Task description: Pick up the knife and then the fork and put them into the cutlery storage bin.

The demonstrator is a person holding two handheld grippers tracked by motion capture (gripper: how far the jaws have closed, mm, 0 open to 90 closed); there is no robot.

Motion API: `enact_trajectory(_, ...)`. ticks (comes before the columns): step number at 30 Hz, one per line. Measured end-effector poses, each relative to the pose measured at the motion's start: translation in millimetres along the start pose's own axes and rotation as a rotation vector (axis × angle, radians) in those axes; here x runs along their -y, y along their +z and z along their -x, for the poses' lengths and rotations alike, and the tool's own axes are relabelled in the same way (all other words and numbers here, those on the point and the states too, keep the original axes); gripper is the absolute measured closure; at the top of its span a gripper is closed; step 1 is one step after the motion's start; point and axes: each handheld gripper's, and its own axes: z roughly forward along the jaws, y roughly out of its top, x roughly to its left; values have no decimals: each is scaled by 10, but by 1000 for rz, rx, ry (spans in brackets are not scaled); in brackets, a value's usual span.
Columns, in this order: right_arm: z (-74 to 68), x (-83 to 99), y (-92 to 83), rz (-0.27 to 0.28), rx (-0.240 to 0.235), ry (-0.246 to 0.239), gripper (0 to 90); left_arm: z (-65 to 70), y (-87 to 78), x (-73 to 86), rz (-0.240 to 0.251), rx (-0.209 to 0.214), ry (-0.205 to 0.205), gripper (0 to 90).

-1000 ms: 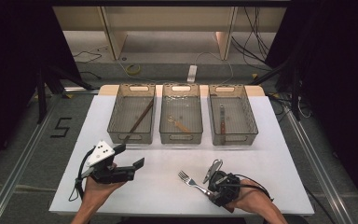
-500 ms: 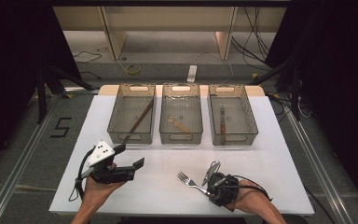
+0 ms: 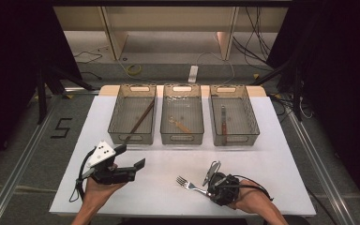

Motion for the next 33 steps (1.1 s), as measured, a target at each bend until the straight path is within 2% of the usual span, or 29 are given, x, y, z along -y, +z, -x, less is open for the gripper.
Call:
enact_trajectory(6,10,-5,-14,16,-4,15,772,-4,-2,1,1,-1,-2,136)
enact_trajectory(7,17,-2,-24,15,-5,-1,773,-4,-2,1,1,-1,-2,136)
enact_trajectory(9,15,0,-45,36,-9,15,773,-3,-4,0,2,0,-1,136)
enact_trajectory(11,37,8,-63,49,-1,8,773,-2,-2,1,1,0,-1,136)
enact_trajectory(14,47,14,-112,68,-9,60,773,-2,-3,0,2,-1,0,136)
enact_trajectory(15,71,27,-119,77,-6,42,773,-2,-2,0,2,-1,0,136)
enact_trajectory(16,81,31,-130,89,-6,47,773,-2,-2,1,1,0,-1,136)
enact_trajectory(20,115,46,-167,126,-3,87,773,-3,-3,1,2,-1,-1,136)
enact_trajectory(21,138,54,-172,131,-3,76,772,-3,-2,1,2,-1,-2,136)
enact_trajectory(25,167,66,-206,153,3,123,772,-1,0,1,0,-1,-2,136)
enact_trajectory(33,384,129,-331,208,27,172,773,-3,3,2,0,-1,-4,136)
